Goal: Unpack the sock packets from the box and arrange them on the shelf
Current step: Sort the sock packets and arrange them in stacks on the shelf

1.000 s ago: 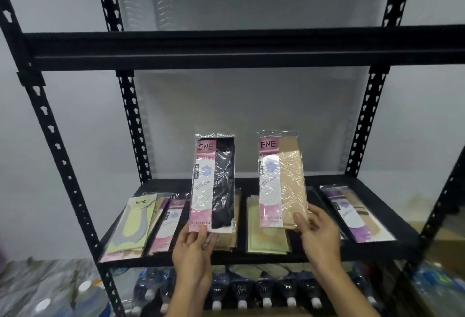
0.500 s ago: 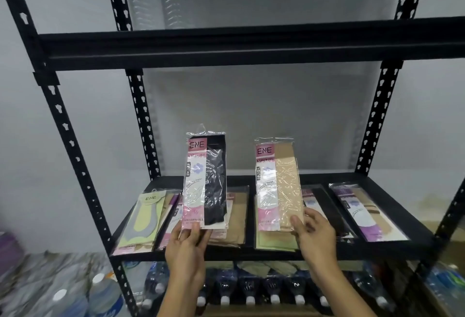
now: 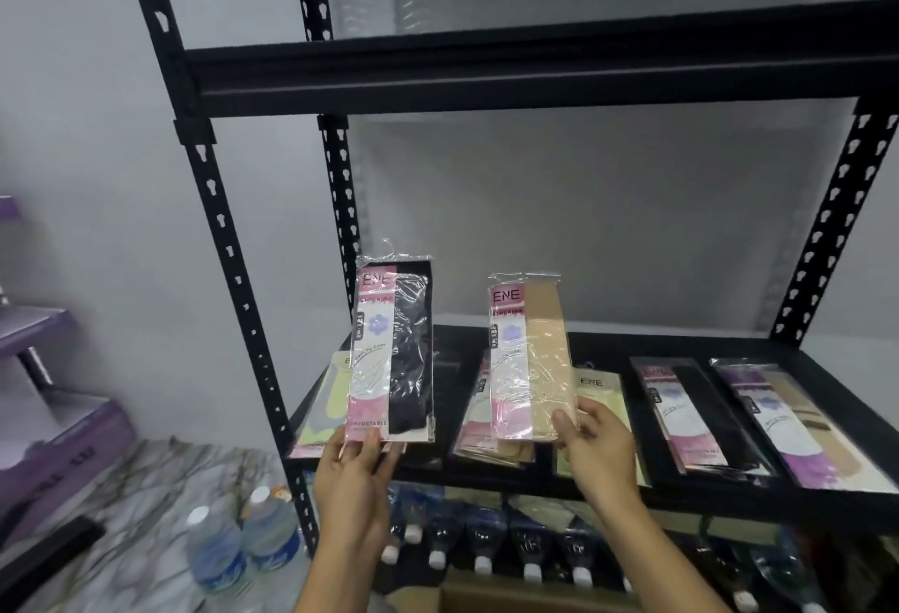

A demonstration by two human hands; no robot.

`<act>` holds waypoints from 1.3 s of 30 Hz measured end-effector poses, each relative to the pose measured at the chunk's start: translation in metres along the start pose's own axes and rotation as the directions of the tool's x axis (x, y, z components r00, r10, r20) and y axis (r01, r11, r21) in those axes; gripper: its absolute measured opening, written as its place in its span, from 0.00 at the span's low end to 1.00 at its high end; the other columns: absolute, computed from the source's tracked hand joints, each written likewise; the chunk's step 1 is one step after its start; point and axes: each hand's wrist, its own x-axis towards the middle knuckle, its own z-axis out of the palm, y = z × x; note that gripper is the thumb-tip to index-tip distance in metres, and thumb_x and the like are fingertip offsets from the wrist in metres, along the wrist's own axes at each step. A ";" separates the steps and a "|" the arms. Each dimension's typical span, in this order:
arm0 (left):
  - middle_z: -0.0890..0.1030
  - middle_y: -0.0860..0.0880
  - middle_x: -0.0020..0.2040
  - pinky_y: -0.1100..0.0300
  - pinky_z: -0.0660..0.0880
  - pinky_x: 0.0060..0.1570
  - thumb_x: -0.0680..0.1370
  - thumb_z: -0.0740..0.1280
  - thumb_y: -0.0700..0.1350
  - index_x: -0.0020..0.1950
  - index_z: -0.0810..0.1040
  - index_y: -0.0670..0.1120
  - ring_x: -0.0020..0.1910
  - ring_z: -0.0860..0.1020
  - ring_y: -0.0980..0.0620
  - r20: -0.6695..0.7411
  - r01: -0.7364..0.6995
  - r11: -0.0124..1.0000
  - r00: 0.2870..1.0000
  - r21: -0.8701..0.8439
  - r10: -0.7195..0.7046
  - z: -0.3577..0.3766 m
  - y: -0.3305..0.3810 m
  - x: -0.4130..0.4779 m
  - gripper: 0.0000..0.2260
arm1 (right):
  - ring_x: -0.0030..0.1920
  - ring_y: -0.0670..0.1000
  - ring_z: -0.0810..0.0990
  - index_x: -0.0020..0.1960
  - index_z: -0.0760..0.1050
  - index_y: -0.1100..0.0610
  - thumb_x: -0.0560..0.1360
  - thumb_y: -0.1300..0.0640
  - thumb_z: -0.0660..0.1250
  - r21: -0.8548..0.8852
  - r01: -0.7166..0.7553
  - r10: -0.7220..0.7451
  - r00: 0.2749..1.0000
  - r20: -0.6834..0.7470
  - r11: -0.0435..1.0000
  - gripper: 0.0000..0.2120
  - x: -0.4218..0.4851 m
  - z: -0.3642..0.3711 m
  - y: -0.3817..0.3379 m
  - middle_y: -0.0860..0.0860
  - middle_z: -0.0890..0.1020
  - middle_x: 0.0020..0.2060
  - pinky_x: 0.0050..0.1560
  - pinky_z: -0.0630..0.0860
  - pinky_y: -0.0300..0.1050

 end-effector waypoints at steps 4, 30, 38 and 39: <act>0.80 0.43 0.53 0.56 0.82 0.44 0.78 0.61 0.28 0.65 0.69 0.42 0.49 0.80 0.50 0.013 -0.007 1.000 1.000 0.006 0.007 -0.006 0.005 0.001 0.18 | 0.48 0.52 0.82 0.52 0.74 0.53 0.74 0.57 0.70 -0.002 -0.083 0.083 0.996 0.018 0.997 0.08 0.010 0.022 0.005 0.54 0.84 0.50 0.49 0.80 0.50; 0.77 0.43 0.49 0.53 0.83 0.45 0.77 0.63 0.29 0.74 0.63 0.41 0.48 0.79 0.48 -0.011 0.017 1.000 1.000 0.013 -0.017 -0.016 0.008 -0.006 0.26 | 0.49 0.55 0.78 0.70 0.67 0.58 0.74 0.45 0.67 -0.477 -0.053 0.098 0.993 0.070 0.877 0.29 0.014 0.037 0.012 0.58 0.69 0.66 0.54 0.75 0.46; 0.75 0.42 0.51 0.47 0.75 0.54 0.77 0.63 0.29 0.74 0.62 0.42 0.51 0.77 0.47 0.023 0.047 0.998 0.999 0.029 -0.048 -0.005 -0.006 -0.016 0.27 | 0.42 0.43 0.74 0.61 0.73 0.51 0.75 0.50 0.67 -0.268 0.271 -0.263 0.962 0.069 0.924 0.16 -0.003 0.010 -0.015 0.50 0.75 0.49 0.37 0.68 0.30; 0.75 0.42 0.52 0.46 0.74 0.56 0.77 0.63 0.29 0.75 0.60 0.43 0.51 0.77 0.47 0.026 0.050 0.998 0.998 0.033 -0.051 -0.003 -0.009 -0.019 0.28 | 0.41 0.44 0.74 0.60 0.74 0.50 0.75 0.50 0.68 -0.248 0.302 -0.297 0.953 0.059 0.921 0.14 -0.003 0.004 -0.017 0.49 0.75 0.47 0.37 0.68 0.30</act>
